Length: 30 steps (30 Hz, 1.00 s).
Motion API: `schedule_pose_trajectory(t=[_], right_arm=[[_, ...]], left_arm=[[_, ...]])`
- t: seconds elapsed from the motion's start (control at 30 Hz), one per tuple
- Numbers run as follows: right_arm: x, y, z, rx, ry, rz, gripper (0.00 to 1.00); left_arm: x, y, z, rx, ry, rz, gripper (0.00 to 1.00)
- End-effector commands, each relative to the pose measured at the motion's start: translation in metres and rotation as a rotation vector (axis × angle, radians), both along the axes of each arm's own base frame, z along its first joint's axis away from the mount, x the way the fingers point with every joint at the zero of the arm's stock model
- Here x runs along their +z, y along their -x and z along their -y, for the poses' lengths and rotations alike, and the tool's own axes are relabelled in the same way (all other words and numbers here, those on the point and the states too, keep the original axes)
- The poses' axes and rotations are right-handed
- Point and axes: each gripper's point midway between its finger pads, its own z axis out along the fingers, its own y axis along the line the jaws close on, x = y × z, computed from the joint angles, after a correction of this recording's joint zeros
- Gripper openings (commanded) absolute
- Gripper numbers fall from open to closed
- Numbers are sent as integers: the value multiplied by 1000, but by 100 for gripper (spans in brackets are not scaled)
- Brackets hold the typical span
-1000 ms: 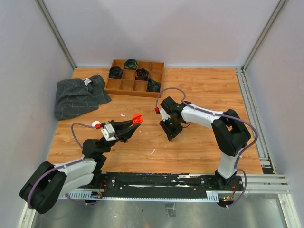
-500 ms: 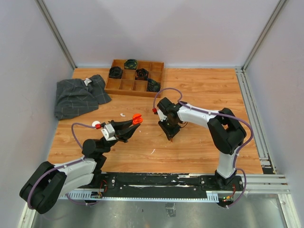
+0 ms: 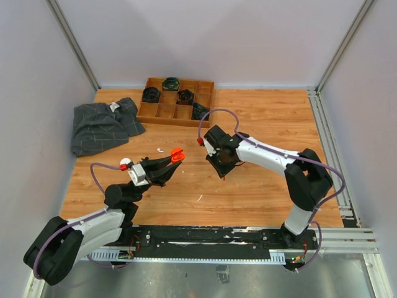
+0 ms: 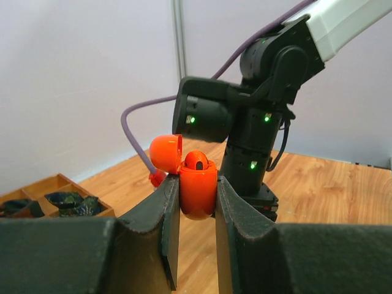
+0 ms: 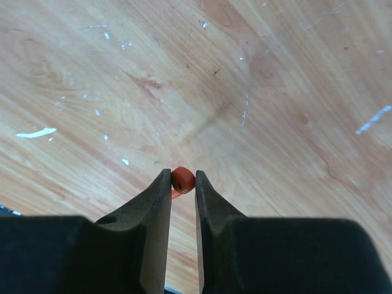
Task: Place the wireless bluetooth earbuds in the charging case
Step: Pick up the earbud from the center of the board.
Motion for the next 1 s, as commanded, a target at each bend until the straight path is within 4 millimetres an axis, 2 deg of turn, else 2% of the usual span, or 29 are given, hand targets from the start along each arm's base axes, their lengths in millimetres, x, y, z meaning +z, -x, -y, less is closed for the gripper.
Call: schedule_pose_trajectory(t=[0.0,0.17,0.4,0.7,0.97], right_arm=[[40,-4,-4,50,-33,129,12],[90,-13,-15,86,-132,281,9],[172,-17,-29,148,-311,519,6],[245,-1,-52,270,-536,752,6],[289,29,-81,434,-727,907,7]], left_arm=[[-13,10,-6,2,-8,2,0],[-6,12,-4,-9,1,22,0],[6,20,-3,-57,47,32,0],[24,27,2,-108,76,69,0],[36,34,5,-157,97,98,0]])
